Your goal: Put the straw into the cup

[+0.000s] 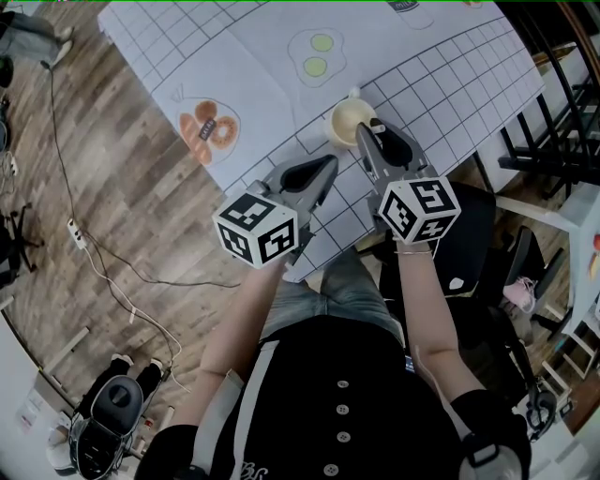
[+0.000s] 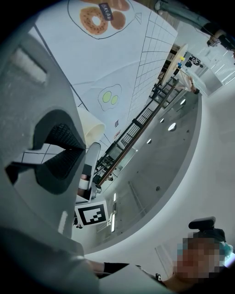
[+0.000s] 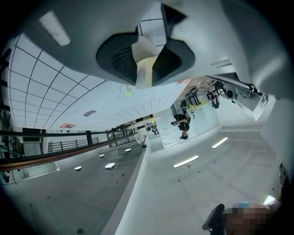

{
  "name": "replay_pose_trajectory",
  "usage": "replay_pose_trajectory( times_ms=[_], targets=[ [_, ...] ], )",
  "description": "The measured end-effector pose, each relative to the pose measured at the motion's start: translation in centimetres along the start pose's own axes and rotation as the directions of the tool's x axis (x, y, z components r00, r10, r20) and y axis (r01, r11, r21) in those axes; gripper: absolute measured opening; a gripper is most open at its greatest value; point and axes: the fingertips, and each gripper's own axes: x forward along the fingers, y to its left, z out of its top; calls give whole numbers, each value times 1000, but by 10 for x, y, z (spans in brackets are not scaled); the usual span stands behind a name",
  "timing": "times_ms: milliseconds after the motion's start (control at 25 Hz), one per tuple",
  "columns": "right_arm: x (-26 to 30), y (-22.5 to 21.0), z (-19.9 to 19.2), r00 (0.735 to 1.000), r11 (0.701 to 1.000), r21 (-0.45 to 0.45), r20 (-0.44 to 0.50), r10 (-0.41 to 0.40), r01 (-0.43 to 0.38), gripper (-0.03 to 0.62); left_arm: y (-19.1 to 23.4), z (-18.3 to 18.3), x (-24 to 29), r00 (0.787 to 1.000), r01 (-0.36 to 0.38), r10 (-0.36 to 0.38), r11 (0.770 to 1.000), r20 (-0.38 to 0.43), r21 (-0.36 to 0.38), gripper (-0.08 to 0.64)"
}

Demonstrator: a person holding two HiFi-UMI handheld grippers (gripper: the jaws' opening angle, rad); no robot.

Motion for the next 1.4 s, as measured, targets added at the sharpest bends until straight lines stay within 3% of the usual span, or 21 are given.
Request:
replay_pose_trajectory(
  times_ms=[680, 1000, 1400],
  targets=[
    [-17, -9, 21, 994, 997, 14, 78, -71, 70, 218, -11, 9, -3, 1000, 25, -25, 999, 0, 39, 0],
    [-46, 18, 41, 987, 998, -1, 150, -60, 61, 210, -30, 17, -18, 998, 59, -61, 996, 16, 71, 0],
    [-87, 55, 53, 968, 997, 6, 240, -77, 77, 79, -62, 27, -41, 992, 117, -124, 982, 39, 146, 0]
  ],
)
